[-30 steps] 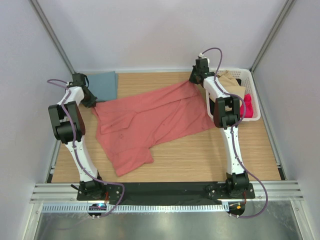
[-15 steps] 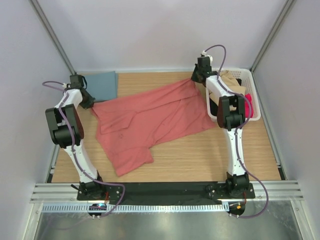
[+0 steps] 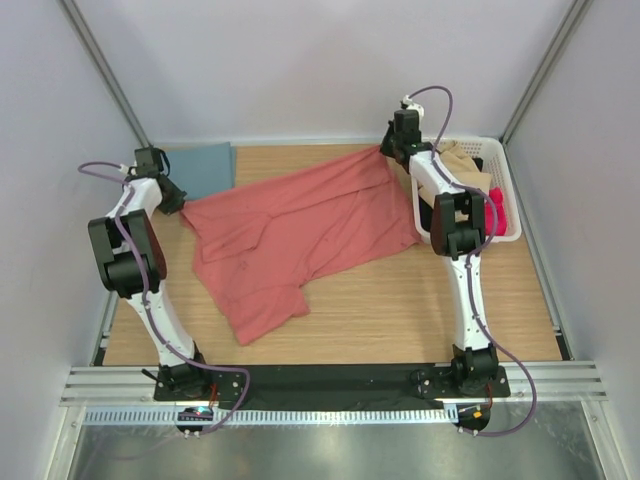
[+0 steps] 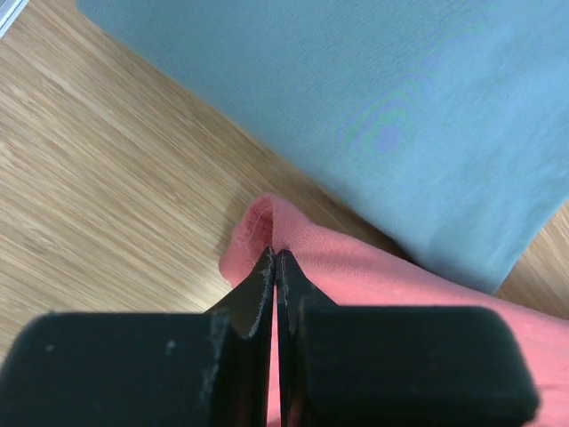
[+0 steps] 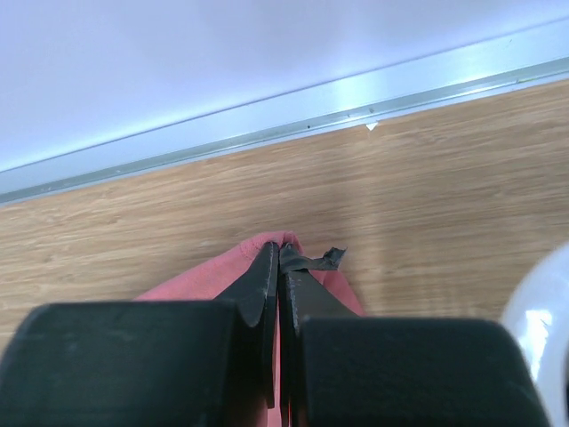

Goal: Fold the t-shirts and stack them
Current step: Fold the tshirt

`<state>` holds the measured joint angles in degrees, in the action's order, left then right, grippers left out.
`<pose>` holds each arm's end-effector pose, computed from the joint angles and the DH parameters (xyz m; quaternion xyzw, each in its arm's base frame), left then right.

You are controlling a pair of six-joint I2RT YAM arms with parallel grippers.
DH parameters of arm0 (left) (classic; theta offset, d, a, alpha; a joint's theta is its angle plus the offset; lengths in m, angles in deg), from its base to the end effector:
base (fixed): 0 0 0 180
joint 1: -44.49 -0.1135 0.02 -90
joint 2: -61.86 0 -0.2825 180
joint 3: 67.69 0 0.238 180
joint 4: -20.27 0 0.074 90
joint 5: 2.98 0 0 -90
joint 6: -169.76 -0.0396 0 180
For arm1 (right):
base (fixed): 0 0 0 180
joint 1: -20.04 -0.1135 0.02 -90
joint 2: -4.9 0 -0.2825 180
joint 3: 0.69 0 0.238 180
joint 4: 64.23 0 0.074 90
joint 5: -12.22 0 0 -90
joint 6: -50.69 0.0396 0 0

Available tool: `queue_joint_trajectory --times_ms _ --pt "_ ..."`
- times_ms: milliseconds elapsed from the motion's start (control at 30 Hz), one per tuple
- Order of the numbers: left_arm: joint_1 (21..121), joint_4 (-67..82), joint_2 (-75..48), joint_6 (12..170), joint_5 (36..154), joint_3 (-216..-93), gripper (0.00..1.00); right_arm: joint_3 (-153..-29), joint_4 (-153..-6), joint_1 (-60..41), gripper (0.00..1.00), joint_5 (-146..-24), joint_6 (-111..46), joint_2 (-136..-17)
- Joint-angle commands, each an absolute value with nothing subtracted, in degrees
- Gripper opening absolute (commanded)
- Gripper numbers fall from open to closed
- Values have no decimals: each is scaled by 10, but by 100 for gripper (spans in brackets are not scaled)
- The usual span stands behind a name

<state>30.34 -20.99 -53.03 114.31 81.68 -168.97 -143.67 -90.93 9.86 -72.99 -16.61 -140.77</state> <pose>0.4214 0.1100 0.2210 -0.4055 0.8618 -0.0097 0.3046 0.5812 0.1010 0.2060 0.1150 0.8552 0.1081 0.4938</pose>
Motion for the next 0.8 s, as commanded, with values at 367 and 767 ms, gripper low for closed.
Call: queue_joint_trajectory --times_ms 367,767 --pt "293 -239 -486 1149 770 -1699 77 -1593 -976 112 43 -712 -141 -1457" --pt "412 -357 -286 1150 747 -1582 83 -1488 -1162 54 58 -719 -160 -1279"
